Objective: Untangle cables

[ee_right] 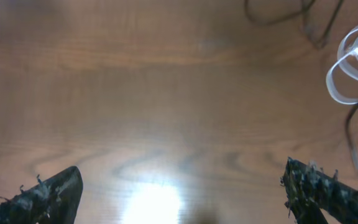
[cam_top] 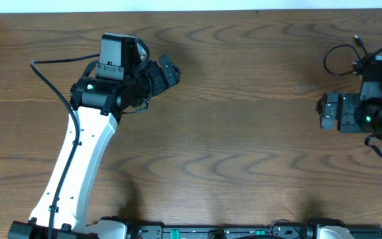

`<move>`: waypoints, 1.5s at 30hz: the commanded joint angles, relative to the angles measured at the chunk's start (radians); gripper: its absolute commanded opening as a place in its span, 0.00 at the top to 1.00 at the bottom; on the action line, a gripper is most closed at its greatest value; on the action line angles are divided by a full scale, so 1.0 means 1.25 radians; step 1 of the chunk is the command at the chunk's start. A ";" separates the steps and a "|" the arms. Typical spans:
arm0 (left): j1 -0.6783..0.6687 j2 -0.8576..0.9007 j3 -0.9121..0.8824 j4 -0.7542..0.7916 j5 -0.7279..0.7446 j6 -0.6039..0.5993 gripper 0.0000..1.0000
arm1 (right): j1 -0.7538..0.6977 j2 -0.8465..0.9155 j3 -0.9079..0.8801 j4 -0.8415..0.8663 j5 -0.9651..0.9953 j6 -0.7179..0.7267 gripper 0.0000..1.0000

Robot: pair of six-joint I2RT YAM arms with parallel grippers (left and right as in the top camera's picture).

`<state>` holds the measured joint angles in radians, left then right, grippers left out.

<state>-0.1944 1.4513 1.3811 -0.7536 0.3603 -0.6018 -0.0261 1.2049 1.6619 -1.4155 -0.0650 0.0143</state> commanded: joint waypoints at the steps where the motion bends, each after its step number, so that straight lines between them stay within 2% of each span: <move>1: 0.001 0.000 -0.002 -0.002 -0.009 0.005 0.02 | 0.007 -0.109 -0.065 0.058 0.083 -0.020 0.01; 8: 0.001 0.000 -0.002 -0.002 -0.009 0.005 0.02 | 0.010 -0.370 -0.360 0.327 0.128 -0.024 0.01; 9: 0.001 0.000 -0.002 -0.002 -0.009 0.005 0.02 | 0.026 -0.457 -0.468 0.424 0.128 -0.024 0.01; 15: 0.001 0.000 -0.002 -0.002 -0.009 0.005 0.02 | 0.060 -0.694 -0.774 0.711 0.128 -0.024 0.01; 27: 0.001 0.000 -0.002 -0.002 -0.009 0.005 0.02 | 0.107 -0.887 -1.180 1.117 0.089 -0.021 0.01; 35: 0.001 0.000 -0.002 -0.002 -0.009 0.005 0.02 | 0.117 -0.960 -1.320 1.233 0.089 -0.022 0.01; 40: 0.001 0.000 -0.002 -0.002 -0.009 0.005 0.02 | 0.118 -0.960 -1.325 1.206 0.110 -0.024 0.01; 42: 0.001 0.000 -0.002 -0.002 -0.009 0.005 0.02 | 0.118 -0.960 -1.325 1.164 0.111 -0.024 0.01; 44: 0.001 0.000 -0.002 -0.002 -0.009 0.005 0.02 | 0.118 -0.960 -1.325 1.064 0.112 -0.025 0.01; 45: 0.001 0.000 -0.002 -0.002 -0.009 0.005 0.02 | 0.118 -0.957 -1.326 1.076 0.101 -0.024 0.01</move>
<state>-0.1944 1.4513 1.3804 -0.7544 0.3599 -0.6018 0.1150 0.0105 0.0078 -0.0517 0.0608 -0.0090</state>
